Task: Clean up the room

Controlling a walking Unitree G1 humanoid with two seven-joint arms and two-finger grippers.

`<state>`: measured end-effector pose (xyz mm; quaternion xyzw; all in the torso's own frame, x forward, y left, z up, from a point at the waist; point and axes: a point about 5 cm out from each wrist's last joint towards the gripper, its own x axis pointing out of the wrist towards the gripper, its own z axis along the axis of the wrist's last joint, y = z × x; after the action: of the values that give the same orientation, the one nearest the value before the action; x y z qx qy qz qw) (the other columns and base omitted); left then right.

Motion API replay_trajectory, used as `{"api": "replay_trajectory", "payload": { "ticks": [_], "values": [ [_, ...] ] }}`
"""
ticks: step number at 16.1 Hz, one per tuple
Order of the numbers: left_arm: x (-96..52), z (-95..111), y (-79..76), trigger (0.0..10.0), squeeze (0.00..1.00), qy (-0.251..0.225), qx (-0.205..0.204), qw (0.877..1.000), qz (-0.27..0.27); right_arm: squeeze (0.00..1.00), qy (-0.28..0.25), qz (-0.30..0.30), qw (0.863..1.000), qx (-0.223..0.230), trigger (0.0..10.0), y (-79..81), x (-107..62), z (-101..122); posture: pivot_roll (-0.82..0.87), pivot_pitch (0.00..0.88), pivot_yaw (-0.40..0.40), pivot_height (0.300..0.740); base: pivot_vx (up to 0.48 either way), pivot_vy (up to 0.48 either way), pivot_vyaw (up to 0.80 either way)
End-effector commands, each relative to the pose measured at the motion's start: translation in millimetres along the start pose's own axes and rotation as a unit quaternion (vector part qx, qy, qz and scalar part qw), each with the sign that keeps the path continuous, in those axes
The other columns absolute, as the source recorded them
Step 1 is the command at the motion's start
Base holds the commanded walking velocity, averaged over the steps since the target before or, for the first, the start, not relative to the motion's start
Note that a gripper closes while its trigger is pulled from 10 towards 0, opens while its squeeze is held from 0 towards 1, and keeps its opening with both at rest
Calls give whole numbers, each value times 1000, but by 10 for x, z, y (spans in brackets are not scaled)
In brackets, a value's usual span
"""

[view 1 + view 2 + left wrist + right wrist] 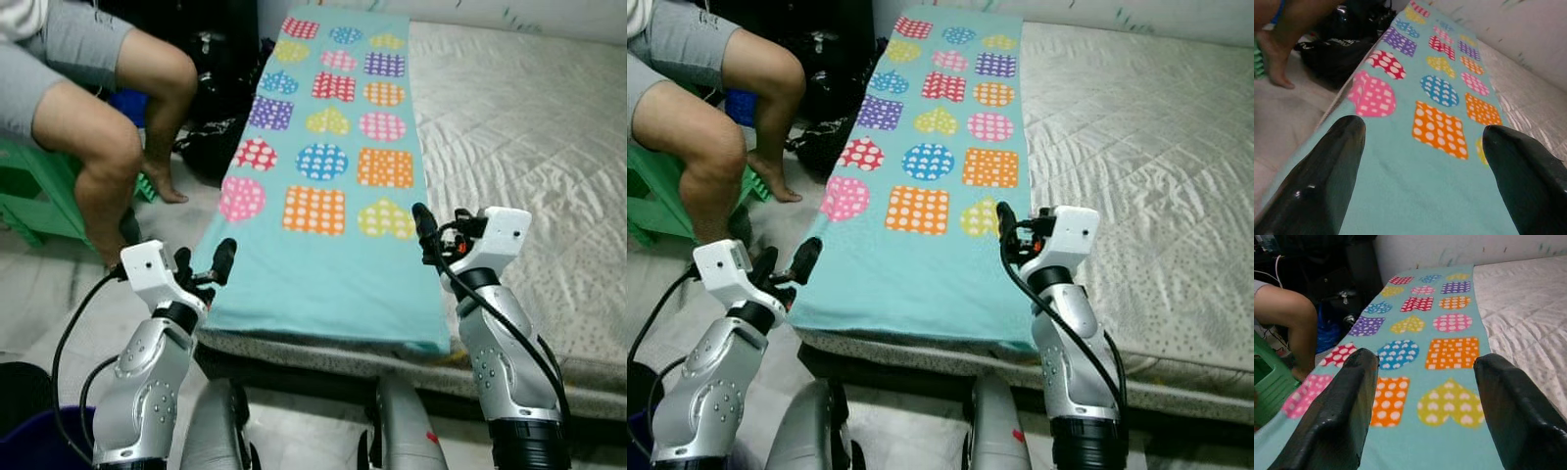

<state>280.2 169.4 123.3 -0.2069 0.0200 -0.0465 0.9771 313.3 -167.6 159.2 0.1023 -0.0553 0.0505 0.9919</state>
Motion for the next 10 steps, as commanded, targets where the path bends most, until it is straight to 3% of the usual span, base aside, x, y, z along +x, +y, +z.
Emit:
{"api": "replay_trajectory", "payload": {
  "ticks": [1, 6, 10],
  "values": [
    [-10, 14, -4, 10000, 0, -4, 3, 1000, -2, 0, -2, -7, 1000, -3, 10000, -14, 6, 25, -33, 110, 2, 685, 0, 0, 0],
    [15, 14, -13, 10000, 0, -5, 6, 1000, -6, 0, 5, -10, 1000, -7, 10000, -30, 25, -6, -30, 90, -1, 736, 0, 0, 0],
    [37, -12, -10, 10000, 0, -2, 8, 1000, -7, 0, 9, -16, 1000, -11, 10000, -61, 40, -25, -34, 72, -6, 740, 0, 0, 0]
  ]
}}
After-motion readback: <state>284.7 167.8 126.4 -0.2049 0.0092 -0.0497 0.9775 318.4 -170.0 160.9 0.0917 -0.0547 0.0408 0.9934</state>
